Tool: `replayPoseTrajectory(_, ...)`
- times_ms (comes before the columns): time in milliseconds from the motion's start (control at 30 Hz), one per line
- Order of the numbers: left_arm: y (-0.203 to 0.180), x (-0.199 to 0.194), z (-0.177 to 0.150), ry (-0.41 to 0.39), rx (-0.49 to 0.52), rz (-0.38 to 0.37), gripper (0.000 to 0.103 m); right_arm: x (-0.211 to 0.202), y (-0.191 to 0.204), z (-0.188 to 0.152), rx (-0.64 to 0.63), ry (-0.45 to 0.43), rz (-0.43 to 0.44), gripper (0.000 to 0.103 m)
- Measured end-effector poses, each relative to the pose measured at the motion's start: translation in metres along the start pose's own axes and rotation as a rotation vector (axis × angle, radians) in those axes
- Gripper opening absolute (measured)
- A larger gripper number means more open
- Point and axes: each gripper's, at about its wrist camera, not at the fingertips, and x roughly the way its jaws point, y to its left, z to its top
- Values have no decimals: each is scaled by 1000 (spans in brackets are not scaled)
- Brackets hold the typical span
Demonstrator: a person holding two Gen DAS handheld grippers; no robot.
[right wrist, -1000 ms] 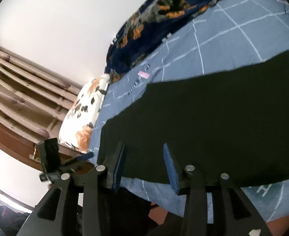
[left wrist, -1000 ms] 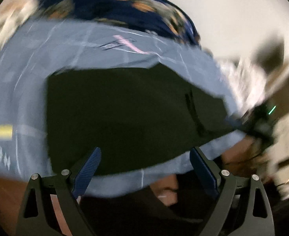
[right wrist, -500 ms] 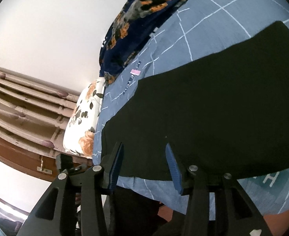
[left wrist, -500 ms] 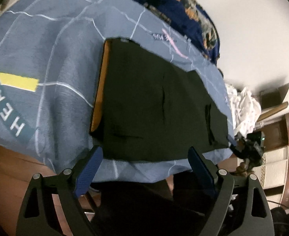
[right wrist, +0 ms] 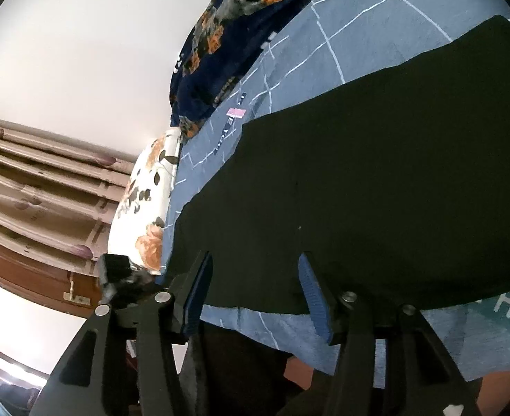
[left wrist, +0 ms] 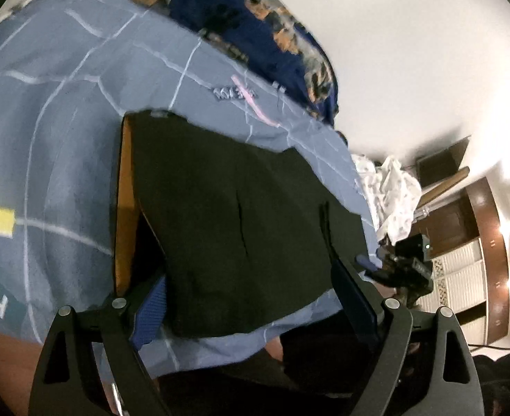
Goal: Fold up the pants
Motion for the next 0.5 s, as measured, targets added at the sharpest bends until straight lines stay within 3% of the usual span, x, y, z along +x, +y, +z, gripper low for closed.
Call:
replayPoseTrajectory(67,6,5,1,20,-12,59,87,1,-1,0,10,2,0,54)
replayPoseTrajectory(267,29,12,1,28,-123,87,87,4,3,-1,-4,12,-4,56)
replayPoseTrajectory(333,27,7,0,12,-118,92,87,6,2,-1,4,18,0,56)
replayPoseTrajectory(433,21,-4,-1,-29,-59,194,87,6,3,-2,-2,18,-2,57)
replayPoseTrajectory(500,23,-9,-6,-21,-64,215,87,6,3,-2,1,16,1,58)
